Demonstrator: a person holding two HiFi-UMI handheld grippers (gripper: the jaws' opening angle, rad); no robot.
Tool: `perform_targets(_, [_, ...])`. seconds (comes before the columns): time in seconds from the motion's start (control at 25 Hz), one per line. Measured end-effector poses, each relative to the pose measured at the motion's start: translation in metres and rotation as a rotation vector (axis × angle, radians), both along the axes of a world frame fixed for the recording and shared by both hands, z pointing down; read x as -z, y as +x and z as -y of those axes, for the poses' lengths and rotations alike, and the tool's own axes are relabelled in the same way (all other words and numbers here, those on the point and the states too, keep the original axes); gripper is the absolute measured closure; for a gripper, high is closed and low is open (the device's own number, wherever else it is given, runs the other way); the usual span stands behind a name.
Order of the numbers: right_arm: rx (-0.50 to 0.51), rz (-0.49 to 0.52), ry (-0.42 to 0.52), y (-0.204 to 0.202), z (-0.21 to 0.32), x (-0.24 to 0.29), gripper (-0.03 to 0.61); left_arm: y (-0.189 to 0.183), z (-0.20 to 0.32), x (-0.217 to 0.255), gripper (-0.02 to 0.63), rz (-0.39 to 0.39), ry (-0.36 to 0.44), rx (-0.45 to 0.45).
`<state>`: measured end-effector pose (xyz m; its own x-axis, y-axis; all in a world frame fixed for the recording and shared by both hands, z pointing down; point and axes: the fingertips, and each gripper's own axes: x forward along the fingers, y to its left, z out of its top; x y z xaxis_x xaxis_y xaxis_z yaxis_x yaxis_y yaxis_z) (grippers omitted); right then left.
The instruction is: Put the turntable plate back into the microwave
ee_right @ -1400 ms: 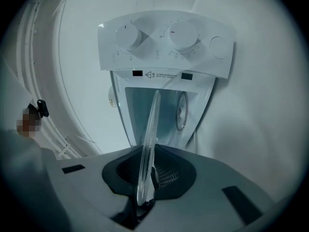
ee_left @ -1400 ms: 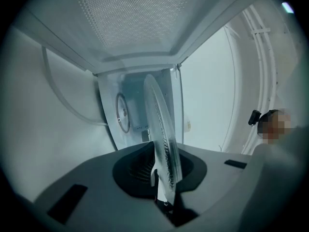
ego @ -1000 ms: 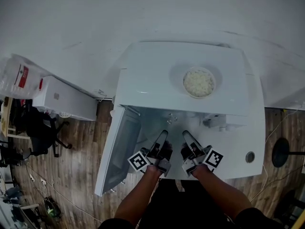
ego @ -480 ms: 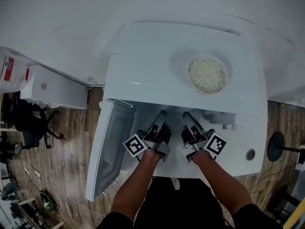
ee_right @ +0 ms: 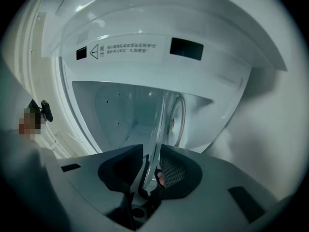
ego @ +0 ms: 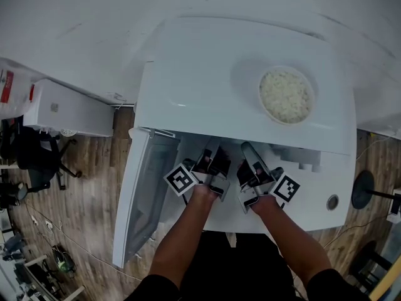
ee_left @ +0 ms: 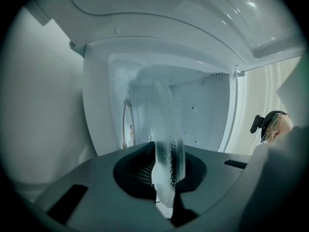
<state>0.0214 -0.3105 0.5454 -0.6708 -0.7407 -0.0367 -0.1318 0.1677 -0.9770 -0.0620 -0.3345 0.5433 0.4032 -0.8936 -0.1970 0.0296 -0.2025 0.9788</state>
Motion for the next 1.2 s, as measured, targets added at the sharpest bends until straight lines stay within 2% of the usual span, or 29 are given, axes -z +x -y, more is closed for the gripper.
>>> perform_targets(0.12, [-0.018,0.052,-0.039,-0.004,0.004,-0.003,0.459,0.001,0.003,0.0,0.565,-0.004,-0.007,0.004])
perform_targets(0.28, [-0.03,0.083,-0.063,-0.01,0.007,-0.006,0.528,0.006,0.001,-0.001,0.565,-0.013,-0.016,-0.013])
perform_targets(0.52, [-0.04,0.176,-0.044,-0.009,0.009,0.0,0.532,0.007,0.001,0.001,0.558,0.014,0.02,-0.026])
perform_targets(0.64, [-0.053,0.208,-0.049,-0.009,0.011,-0.002,0.529,0.009,-0.001,0.002,0.554,-0.001,0.002,-0.059])
perform_targets(0.8, [-0.083,0.216,-0.05,-0.006,0.016,-0.003,0.526,0.007,-0.016,-0.002,0.517,0.019,-0.02,-0.082])
perform_targets(1.0, [-0.099,0.205,-0.025,-0.002,0.023,0.0,0.505,0.009,-0.024,0.002,0.537,-0.02,-0.03,-0.088])
perform_targets(1.2, [-0.09,0.153,-0.007,-0.005,0.022,0.001,0.48,0.005,-0.021,0.003,0.526,-0.049,-0.019,-0.062])
